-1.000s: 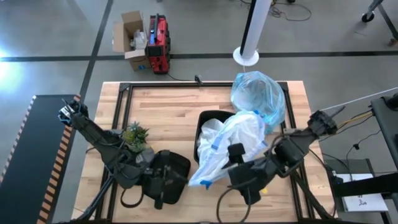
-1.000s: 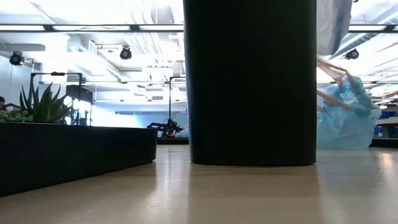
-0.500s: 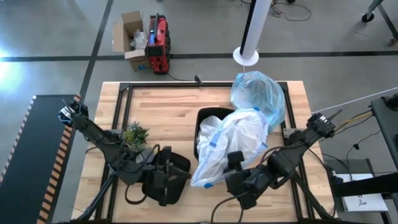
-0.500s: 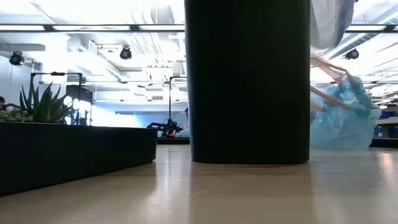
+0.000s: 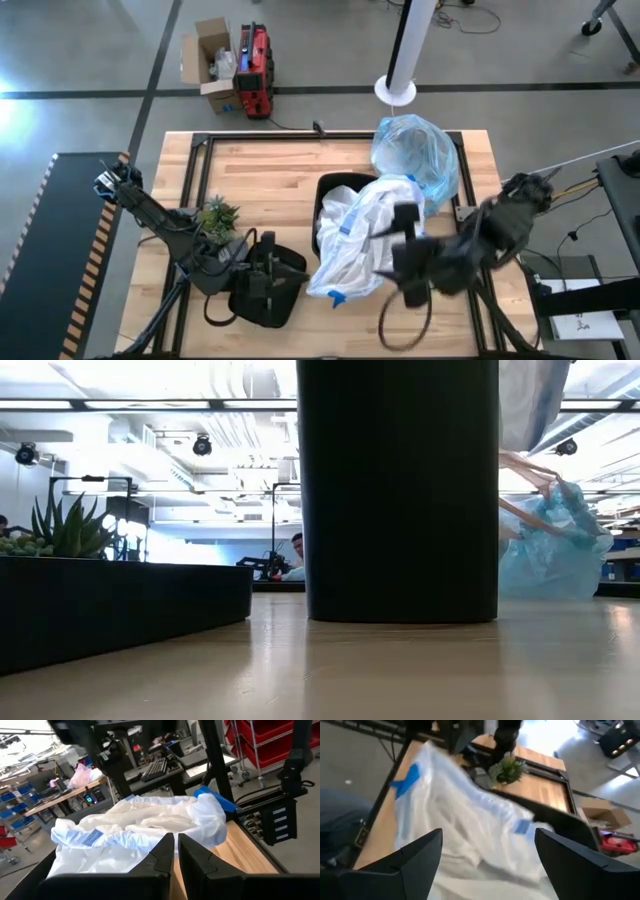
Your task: Place trash/remove bag and relplace
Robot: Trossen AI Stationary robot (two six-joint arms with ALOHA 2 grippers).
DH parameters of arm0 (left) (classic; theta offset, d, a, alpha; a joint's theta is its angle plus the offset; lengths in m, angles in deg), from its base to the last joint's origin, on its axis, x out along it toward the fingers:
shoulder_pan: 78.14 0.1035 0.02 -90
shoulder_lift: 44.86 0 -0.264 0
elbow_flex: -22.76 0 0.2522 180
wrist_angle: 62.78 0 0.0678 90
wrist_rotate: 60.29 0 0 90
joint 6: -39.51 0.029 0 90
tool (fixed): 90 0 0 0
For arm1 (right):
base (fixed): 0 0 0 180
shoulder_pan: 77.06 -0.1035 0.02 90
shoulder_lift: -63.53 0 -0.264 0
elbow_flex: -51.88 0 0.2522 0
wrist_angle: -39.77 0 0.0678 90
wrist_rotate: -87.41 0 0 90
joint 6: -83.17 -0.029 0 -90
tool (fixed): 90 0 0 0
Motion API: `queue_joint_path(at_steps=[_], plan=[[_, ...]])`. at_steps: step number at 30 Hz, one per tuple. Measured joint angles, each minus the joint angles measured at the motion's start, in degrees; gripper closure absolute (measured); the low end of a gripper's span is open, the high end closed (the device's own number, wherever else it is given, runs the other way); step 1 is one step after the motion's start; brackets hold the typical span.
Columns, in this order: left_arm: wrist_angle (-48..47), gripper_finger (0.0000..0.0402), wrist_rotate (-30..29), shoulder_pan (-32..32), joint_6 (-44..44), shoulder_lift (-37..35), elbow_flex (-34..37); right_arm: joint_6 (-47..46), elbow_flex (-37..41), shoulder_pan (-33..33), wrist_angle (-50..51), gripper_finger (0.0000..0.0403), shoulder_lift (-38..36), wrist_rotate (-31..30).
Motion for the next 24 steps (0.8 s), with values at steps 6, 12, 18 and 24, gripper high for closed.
queue_joint_path(at_steps=[6, 12, 18, 24], plan=[[1.0, 0.0392, 0.0, 0.0, 3.9, 0.0, 0.0, 7.2, -3.7, 11.0, 0.8, 0.0112, -0.7, 2.2], [0.7, 0.0392, 0.0, -0.7, 4.0, 0.0, 0.0, 8.4, -0.8, 24.7, 3.9, 0.0115, -0.1, 20.4], [-3.9, 0.0392, 0.2, -1.0, -1.2, 0.1, 0.0, 11.5, 3.9, 31.6, 5.6, 0.0114, -0.3, 29.9], [-4.6, 0.0392, 0.2, -1.1, -1.8, 0.1, 0.0, 14.3, 9.0, 33.6, 5.3, 0.0146, -0.2, 32.7]])
